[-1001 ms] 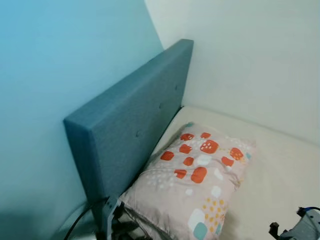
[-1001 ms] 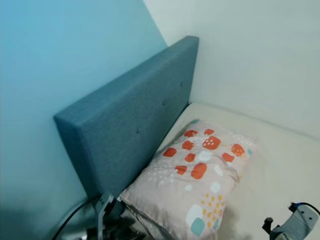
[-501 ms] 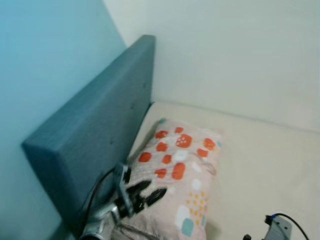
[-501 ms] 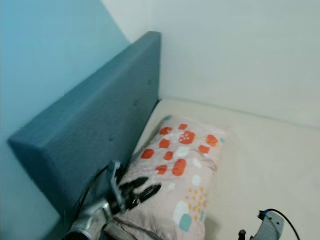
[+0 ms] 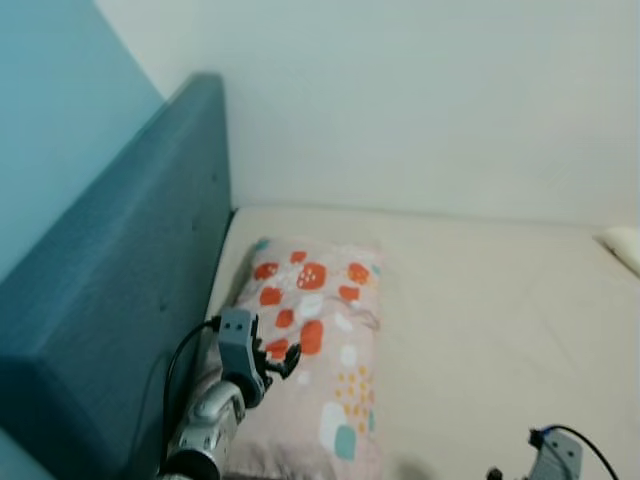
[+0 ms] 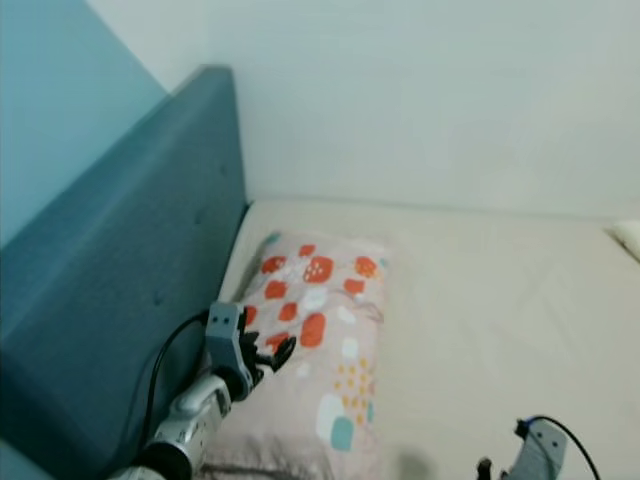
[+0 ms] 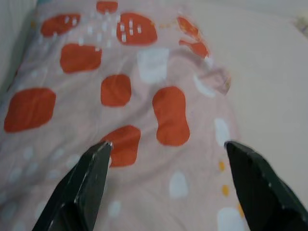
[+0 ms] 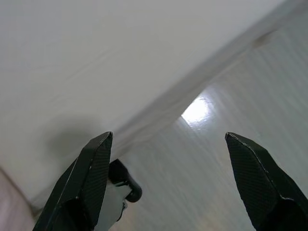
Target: Clean up the room
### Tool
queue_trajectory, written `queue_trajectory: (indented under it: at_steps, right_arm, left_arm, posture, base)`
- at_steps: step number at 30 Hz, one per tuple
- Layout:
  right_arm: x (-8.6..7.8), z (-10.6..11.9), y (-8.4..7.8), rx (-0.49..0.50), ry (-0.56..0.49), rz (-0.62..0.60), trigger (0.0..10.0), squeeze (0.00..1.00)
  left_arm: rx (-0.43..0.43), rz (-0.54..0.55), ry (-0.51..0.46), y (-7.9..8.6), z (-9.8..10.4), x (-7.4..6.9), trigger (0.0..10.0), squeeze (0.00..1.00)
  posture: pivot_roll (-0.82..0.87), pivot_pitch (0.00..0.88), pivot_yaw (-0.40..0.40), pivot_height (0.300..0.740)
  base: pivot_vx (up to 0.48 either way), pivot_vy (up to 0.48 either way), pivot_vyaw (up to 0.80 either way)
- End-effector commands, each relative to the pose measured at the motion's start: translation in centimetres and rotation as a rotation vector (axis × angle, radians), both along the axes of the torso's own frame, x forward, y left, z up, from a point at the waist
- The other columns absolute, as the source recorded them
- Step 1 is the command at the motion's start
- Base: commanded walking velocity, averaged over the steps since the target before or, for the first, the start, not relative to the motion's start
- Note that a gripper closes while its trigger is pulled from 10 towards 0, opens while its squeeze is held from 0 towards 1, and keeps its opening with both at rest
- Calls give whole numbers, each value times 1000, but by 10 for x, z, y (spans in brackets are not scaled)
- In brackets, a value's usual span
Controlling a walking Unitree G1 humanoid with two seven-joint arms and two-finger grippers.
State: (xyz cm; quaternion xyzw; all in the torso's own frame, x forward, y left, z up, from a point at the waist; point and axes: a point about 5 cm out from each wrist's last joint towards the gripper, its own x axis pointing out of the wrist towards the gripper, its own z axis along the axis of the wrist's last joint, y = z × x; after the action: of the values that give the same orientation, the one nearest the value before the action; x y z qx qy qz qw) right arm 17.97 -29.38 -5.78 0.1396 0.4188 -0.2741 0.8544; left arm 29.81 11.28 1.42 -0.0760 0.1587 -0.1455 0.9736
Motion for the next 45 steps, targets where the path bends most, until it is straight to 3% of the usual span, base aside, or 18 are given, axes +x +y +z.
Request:
queue_trajectory:
  at_steps: [1,3,5,7,10,11,19,32,45]
  right_arm:
    - [8,7,-6,-45,-32,16,10000,0]
    - [8,7,-6,-45,-32,16,10000,0]
    - [23,17,-8,-68,-112,23,10000,0]
    - [23,17,-8,-68,-112,23,10000,0]
    - [37,27,-7,-79,-186,47,10000,0]
    - [51,37,-5,-89,-247,72,10000,0]
    - [78,61,-7,-134,-346,123,10000,0]
    - [88,75,-14,-151,-400,125,10000,0]
    - [100,89,-15,-152,-474,137,10000,0]
  left_arm:
    - [93,32,40,5,-6,-1,10000,0]
    - [93,32,40,5,-6,-1,10000,0]
    - [191,76,79,9,-14,-5,10000,0]
    - [191,76,79,9,-14,-5,10000,0]
    - [236,111,96,13,-16,-5,10000,0]
    - [263,156,107,17,-17,-5,10000,0]
    - [266,213,116,21,-15,-2,10000,0]
    - [294,253,133,24,-21,-8,10000,0]
    - [316,329,166,37,-26,-12,10000,0]
  posture:
    - [-7,0,-73,740]
    - [-7,0,-73,740]
    - [-9,0,-71,740]
    - [-9,0,-71,740]
    - [-13,0,-68,740]
    - [-17,0,-67,740]
    - [-23,0,-73,740]
    - [-22,0,-85,740]
    - [-25,10,-94,740]
  base:
    - [0,0,-769]
    - [0,0,-769]
    - [0,0,0]
    - [0,0,0]
    - [0,0,0]
    - [0,0,0]
    - [0,0,-242]
    - [0,0,-733]
    - [0,0,0]
